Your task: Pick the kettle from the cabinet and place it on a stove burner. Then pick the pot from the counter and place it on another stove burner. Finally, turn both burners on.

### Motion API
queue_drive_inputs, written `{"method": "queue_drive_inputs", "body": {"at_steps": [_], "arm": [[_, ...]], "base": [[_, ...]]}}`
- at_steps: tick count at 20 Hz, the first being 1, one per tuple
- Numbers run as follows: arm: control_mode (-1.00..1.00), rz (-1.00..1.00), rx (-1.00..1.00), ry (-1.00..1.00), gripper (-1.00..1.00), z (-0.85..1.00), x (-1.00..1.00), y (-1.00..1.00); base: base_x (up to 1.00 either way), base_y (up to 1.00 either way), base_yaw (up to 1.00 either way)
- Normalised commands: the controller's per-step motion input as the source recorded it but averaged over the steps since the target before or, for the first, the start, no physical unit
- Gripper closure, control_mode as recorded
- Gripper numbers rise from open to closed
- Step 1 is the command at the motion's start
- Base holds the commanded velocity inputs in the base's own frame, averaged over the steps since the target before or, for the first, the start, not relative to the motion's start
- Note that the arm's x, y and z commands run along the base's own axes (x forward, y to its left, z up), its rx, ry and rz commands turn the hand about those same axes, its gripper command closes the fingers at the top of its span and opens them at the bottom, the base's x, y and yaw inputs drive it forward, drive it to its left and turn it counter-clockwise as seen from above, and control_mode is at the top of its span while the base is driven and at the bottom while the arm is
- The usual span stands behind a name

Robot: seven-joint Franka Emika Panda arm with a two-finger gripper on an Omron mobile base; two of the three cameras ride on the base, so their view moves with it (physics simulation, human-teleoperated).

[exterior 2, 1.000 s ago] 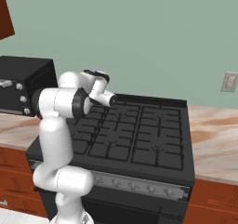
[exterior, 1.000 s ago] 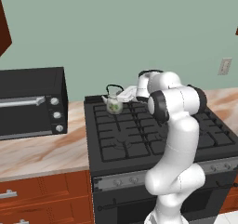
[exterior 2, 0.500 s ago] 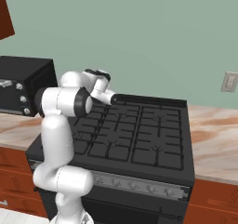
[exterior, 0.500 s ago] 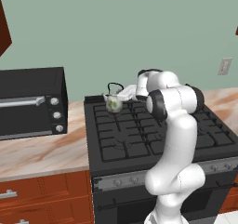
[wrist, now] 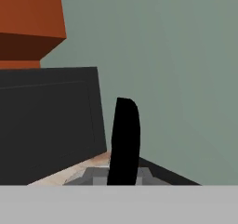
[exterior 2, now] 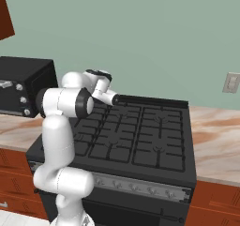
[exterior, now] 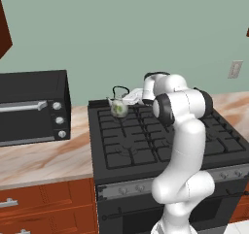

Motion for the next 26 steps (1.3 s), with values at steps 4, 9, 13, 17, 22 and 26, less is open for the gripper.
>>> {"method": "queue_drive_inputs", "body": {"at_steps": [4,9,13,17,22,26], "arm": [[-1.00,0.00,-0.01,0.00,1.00,-0.14,-0.05,0.10],[-1.00,0.01,0.00,-0.02,-1.00,-0.10,-0.19,0.06],[-1.00,0.00,0.00,0.00,-1.00,-0.04,0.00,0.00],[-1.00,0.00,0.00,0.00,-1.00,-0.01,0.00,0.00],[-1.00,0.00,0.00,0.00,-1.00,0.00,0.00,0.00],[-1.00,0.02,0.03,0.00,-1.00,0.04,-0.03,-0.03]], "base": [[0.00,0.00,0.00],[0.00,0.00,0.00],[0.00,0.00,0.00],[0.00,0.00,0.00],[0.00,0.00,0.00],[0.00,0.00,0.00]]}}
